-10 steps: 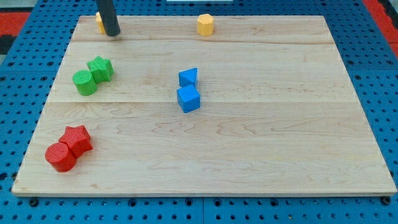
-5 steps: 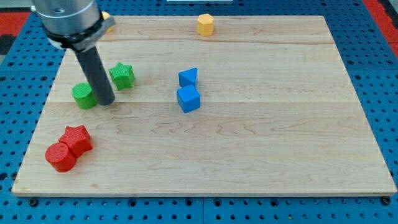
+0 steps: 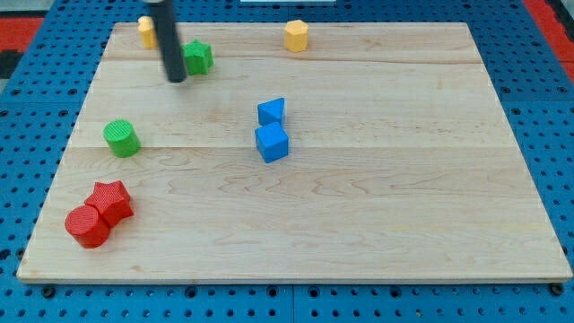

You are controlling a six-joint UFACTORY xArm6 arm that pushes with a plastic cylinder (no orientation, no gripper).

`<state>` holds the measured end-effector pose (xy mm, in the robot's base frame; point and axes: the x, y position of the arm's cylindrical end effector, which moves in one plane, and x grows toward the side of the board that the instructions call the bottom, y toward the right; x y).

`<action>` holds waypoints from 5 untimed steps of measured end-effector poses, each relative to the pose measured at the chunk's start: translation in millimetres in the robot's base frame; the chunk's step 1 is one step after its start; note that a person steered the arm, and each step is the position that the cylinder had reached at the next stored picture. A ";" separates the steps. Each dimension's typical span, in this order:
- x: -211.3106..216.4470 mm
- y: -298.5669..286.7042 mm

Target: Move green star to the top left of the board

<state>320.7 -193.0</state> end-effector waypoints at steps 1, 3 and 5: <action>-9.6 6.7; -45.3 66.4; -24.8 128.0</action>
